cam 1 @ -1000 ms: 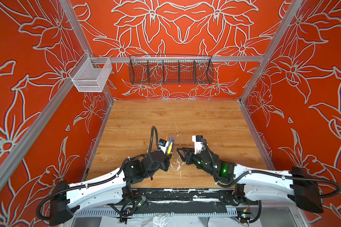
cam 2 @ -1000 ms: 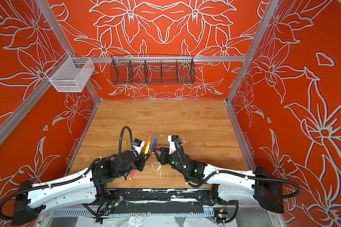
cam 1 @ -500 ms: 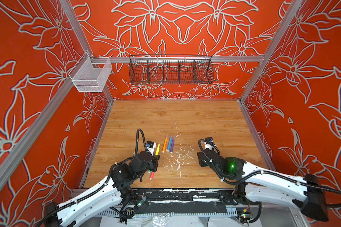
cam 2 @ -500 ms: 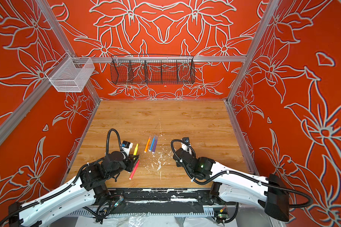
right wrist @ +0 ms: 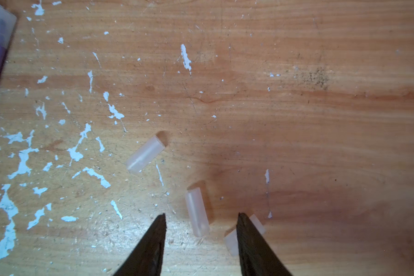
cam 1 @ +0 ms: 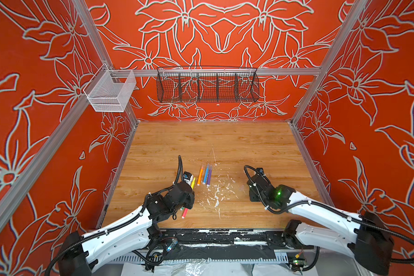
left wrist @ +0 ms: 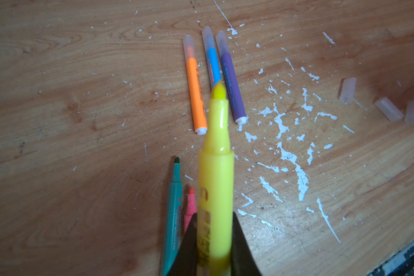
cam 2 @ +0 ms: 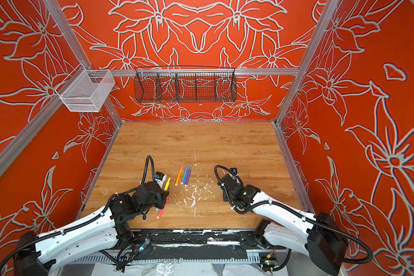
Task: Insert the pens into the pen caps
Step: 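Grasp a standing translucent cap with the right gripper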
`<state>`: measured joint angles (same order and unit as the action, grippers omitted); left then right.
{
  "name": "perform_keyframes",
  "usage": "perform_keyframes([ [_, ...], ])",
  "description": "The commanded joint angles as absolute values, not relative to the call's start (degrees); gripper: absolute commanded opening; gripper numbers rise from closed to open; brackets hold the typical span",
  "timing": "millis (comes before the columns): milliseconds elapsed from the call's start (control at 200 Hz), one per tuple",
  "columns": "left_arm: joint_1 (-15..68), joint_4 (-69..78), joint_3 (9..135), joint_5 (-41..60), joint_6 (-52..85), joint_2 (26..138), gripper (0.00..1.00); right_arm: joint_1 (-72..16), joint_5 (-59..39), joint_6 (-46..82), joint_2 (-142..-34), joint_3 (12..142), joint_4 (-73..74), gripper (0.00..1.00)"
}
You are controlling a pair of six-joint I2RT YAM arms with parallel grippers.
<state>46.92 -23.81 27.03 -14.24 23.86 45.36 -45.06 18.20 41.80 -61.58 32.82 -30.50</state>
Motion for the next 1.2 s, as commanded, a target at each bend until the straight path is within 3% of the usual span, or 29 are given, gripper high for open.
perform_keyframes([
  [0,46.8,-23.4,27.6,-14.2,24.1,43.7,0.00,-44.2,14.0,39.8,-64.3,31.9,-28.0,0.48],
  [235,46.8,-23.5,27.1,-14.2,24.3,41.9,0.00,-43.9,12.4,40.1,-70.8,32.8,-27.5,0.40],
  [756,46.8,-23.7,26.8,-14.2,24.3,40.8,0.00,-43.8,13.0,40.7,-76.3,33.4,-27.2,0.35],
  [1191,46.8,-23.6,26.8,-13.7,24.2,40.4,0.00,-43.9,13.8,41.1,-77.0,33.8,-27.5,0.20],
])
